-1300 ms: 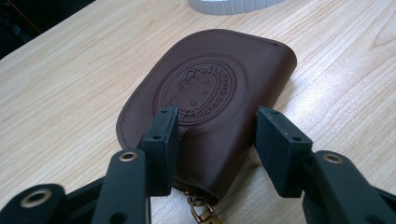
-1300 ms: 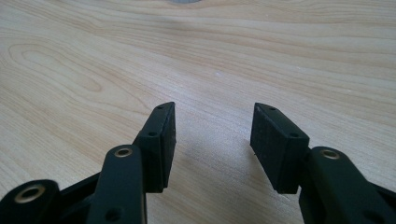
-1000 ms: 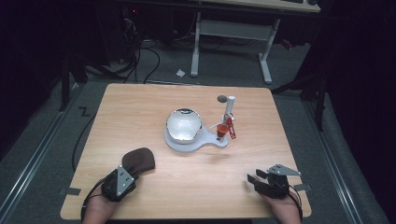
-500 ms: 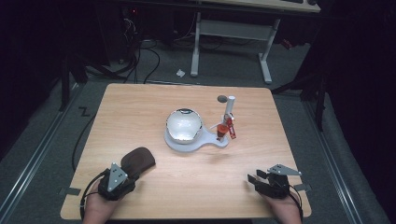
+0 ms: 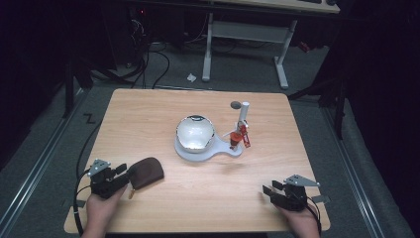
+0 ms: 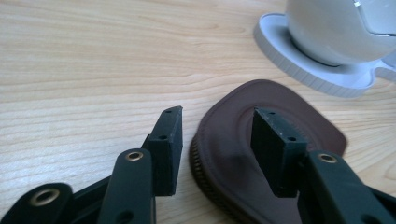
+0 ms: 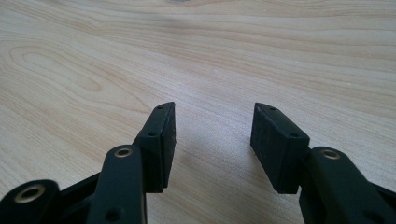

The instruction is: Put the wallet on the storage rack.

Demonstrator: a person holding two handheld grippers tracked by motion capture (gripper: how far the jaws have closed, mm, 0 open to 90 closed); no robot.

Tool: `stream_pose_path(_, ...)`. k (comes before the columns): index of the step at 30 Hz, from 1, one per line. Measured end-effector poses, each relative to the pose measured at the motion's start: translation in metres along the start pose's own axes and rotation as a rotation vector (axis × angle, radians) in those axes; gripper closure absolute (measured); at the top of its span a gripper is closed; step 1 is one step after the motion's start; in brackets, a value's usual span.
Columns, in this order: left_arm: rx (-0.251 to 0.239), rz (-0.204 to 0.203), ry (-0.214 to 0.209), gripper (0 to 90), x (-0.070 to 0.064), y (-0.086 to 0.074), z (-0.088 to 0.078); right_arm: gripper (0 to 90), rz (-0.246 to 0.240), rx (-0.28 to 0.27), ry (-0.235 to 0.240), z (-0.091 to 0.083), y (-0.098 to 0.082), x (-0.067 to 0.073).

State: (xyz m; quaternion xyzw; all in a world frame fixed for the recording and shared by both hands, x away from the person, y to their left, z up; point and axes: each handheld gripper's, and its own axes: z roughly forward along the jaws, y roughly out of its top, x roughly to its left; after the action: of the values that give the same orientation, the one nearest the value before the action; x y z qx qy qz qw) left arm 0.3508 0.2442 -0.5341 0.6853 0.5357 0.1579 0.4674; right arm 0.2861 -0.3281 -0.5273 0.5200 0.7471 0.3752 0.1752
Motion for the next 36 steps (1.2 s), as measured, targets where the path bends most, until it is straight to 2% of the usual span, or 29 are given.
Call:
stream_pose_path(2, 0.005, -0.035, -0.030, 54.2, 0.004, -0.001, 0.001, 50.6, 0.002, 0.000, -0.001, 0.000, 0.000, 0.000)
stream_pose_path(4, 0.005, -0.047, -0.061, 61.1, 0.005, -0.002, 0.001, 50.6, 0.002, 0.001, -0.001, 0.001, 0.000, -0.001)
stream_pose_path(7, 0.003, -0.037, -0.056, 69.0, 0.004, -0.004, 0.000, 50.6, 0.001, 0.003, -0.002, 0.001, 0.000, 0.000)
stream_pose_path(8, 0.005, -0.048, -0.057, 70.2, 0.005, -0.004, 0.000, 50.6, 0.006, 0.005, -0.001, 0.001, -0.001, 0.000)
stream_pose_path(9, 0.005, -0.052, -0.055, 78.5, 0.006, -0.004, -0.001, 50.6, 0.002, 0.005, -0.002, 0.001, 0.000, 0.001)
stream_pose_path(11, 0.006, -0.040, -0.051, 83.5, 0.005, -0.005, -0.002, 50.6, 0.001, 0.005, -0.003, 0.001, 0.000, 0.001)
stream_pose_path(12, 0.006, -0.021, -0.041, 84.1, 0.003, -0.005, -0.002, 50.6, 0.001, 0.004, -0.003, 0.001, 0.000, 0.002)
stream_pose_path(20, -0.013, 0.000, -0.038, 87.4, 0.000, -0.006, -0.008, 50.7, 0.002, -0.003, -0.003, 0.000, 0.000, 0.002)
stream_pose_path(22, -0.034, 0.002, -0.048, 87.5, -0.002, -0.007, -0.012, 50.7, 0.005, -0.004, -0.004, 0.000, 0.000, 0.001)
stream_pose_path(31, -0.131, 0.059, -0.062, 87.8, -0.017, -0.002, -0.032, 50.8, 0.001, -0.006, -0.001, 0.001, 0.000, 0.000)
stream_pose_path(36, -0.171, 0.103, -0.058, 87.9, -0.028, 0.001, -0.038, 50.8, 0.004, -0.009, -0.005, 0.001, 0.000, 0.000)
